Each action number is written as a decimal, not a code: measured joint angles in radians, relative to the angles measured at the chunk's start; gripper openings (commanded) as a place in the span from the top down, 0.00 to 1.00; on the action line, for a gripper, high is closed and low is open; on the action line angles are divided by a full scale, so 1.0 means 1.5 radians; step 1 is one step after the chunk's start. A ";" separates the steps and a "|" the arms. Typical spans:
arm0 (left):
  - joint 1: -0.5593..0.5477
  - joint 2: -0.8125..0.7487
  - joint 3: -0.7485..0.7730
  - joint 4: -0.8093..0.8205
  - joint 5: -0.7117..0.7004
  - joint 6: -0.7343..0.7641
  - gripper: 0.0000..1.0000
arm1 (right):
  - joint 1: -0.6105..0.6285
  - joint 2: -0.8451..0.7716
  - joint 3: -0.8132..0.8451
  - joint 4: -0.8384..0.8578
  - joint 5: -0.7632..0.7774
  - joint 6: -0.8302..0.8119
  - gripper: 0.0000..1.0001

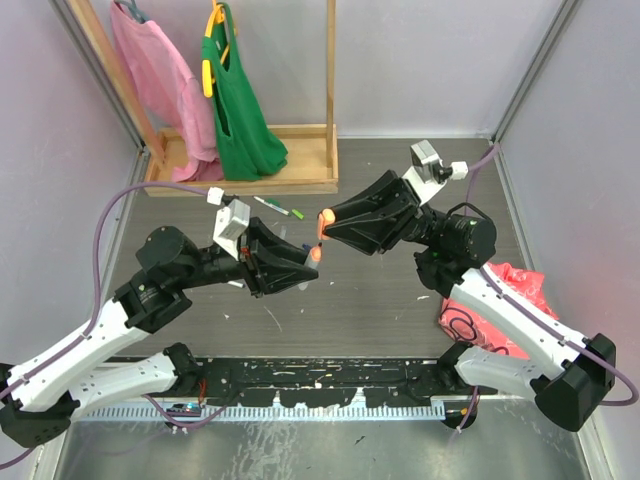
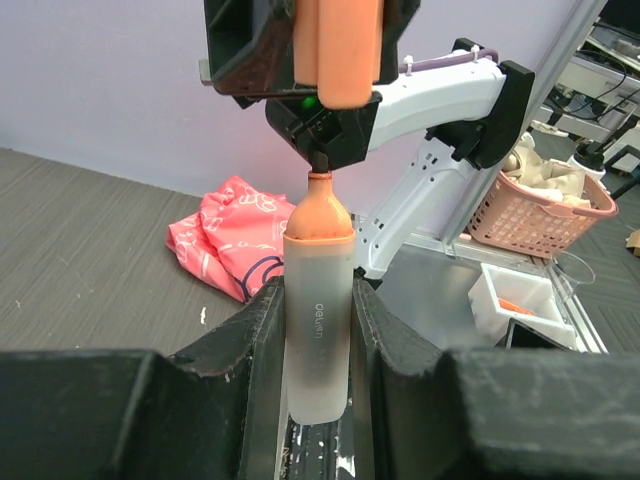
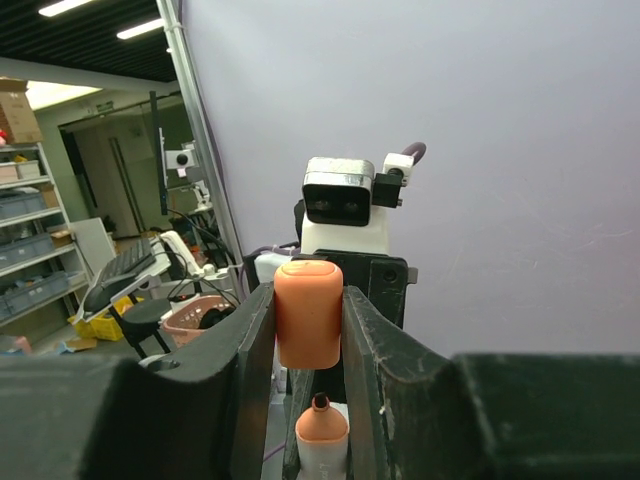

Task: Insert the pens into the pen caps
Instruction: Insert the pen cap onto the pen, then press the pen cap onto the pen.

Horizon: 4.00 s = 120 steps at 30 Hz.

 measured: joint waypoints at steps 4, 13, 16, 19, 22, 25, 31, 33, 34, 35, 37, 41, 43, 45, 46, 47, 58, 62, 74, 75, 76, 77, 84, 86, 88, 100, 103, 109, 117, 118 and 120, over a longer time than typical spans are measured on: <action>0.000 0.003 0.000 0.008 -0.001 0.000 1.00 | 0.021 0.009 0.000 -0.001 0.002 -0.004 1.00; 0.000 0.006 0.000 0.018 -0.001 0.000 1.00 | 0.040 0.011 0.000 -0.011 0.007 -0.023 1.00; 0.000 0.006 0.000 0.021 -0.001 0.000 1.00 | 0.041 0.011 0.000 -0.011 0.007 -0.028 0.99; 0.000 0.005 0.000 0.023 -0.001 0.000 1.00 | 0.041 0.011 -0.001 -0.011 0.012 -0.032 0.98; 0.000 0.005 0.000 0.025 -0.001 0.000 1.00 | 0.041 0.010 -0.003 -0.012 0.017 -0.033 0.98; 0.000 0.003 -0.001 0.027 -0.002 0.000 1.00 | 0.041 0.010 -0.007 -0.012 0.022 -0.033 0.98; 0.000 -0.006 -0.002 0.032 -0.006 0.000 1.00 | 0.042 0.010 -0.013 -0.015 0.025 -0.033 0.98; 0.000 -0.007 -0.002 0.033 -0.006 0.000 1.00 | 0.043 0.010 -0.013 -0.015 0.025 -0.033 0.98; 0.000 -0.007 -0.002 0.034 -0.006 0.000 1.00 | 0.043 0.010 -0.013 -0.015 0.025 -0.033 0.98; 0.000 -0.007 -0.002 0.035 -0.006 0.000 1.00 | 0.044 0.010 -0.013 -0.015 0.025 -0.033 0.98; 0.000 -0.007 -0.003 0.038 -0.007 0.000 1.00 | 0.044 0.010 -0.014 -0.015 0.024 -0.033 0.98; 0.000 -0.007 -0.005 0.041 -0.007 0.000 1.00 | 0.046 0.010 -0.021 -0.016 0.024 -0.033 0.97; 0.000 -0.007 -0.005 0.042 -0.008 0.000 1.00 | 0.047 0.010 -0.026 -0.016 0.024 -0.033 0.96; 0.000 -0.007 -0.005 0.045 -0.010 0.000 1.00 | 0.048 0.010 -0.029 -0.015 0.024 -0.034 0.94; 0.000 -0.007 -0.005 0.046 -0.011 0.000 1.00 | 0.050 0.010 -0.032 -0.015 0.025 -0.034 0.93; 0.000 -0.007 -0.005 0.046 -0.012 0.000 1.00 | 0.051 0.010 -0.033 -0.013 0.027 -0.034 0.92; 0.000 -0.014 -0.014 0.046 -0.030 0.001 1.00 | 0.064 0.011 -0.049 0.009 0.042 -0.034 0.81; -0.001 -0.020 -0.017 0.046 -0.036 0.001 1.00 | 0.069 0.011 -0.059 0.014 0.048 -0.035 0.77; -0.001 -0.024 -0.020 0.046 -0.042 0.001 1.00 | 0.072 0.011 -0.063 0.016 0.056 -0.038 0.56; -0.001 -0.025 -0.020 0.046 -0.045 0.001 1.00 | 0.072 0.011 -0.064 0.016 0.056 -0.038 0.53; -0.001 -0.026 -0.020 0.047 -0.048 0.001 1.00 | 0.073 0.011 -0.066 0.014 0.055 -0.039 0.50; -0.001 -0.028 -0.020 0.047 -0.049 0.001 1.00 | 0.074 0.011 -0.067 0.011 0.055 -0.041 0.48; -0.001 -0.033 -0.020 0.047 -0.054 0.001 1.00 | 0.076 0.008 -0.068 -0.024 0.056 -0.067 0.36; -0.001 -0.033 -0.020 0.047 -0.054 0.001 1.00 | 0.076 0.004 -0.068 -0.035 0.056 -0.073 0.34; -0.001 -0.035 -0.022 0.046 -0.057 0.001 1.00 | 0.076 -0.004 -0.068 -0.057 0.058 -0.087 0.31; -0.001 -0.081 -0.016 -0.043 -0.133 0.040 1.00 | 0.076 -0.121 -0.048 -0.270 0.201 -0.188 0.26; -0.001 -0.080 0.000 -0.090 -0.161 0.056 1.00 | 0.076 -0.126 -0.013 -0.353 0.287 -0.190 0.27; -0.001 -0.046 0.052 -0.192 -0.250 0.094 1.00 | 0.076 -0.080 0.101 -0.571 0.449 -0.192 0.30; 0.000 0.019 0.085 -0.265 -0.307 0.116 1.00 | 0.076 -0.036 0.107 -0.629 0.482 -0.172 0.33; 0.000 0.026 0.085 -0.272 -0.312 0.117 1.00 | 0.076 -0.030 0.107 -0.632 0.482 -0.170 0.34; -0.001 0.034 0.085 -0.288 -0.320 0.118 1.00 | 0.076 -0.022 0.107 -0.638 0.482 -0.165 0.35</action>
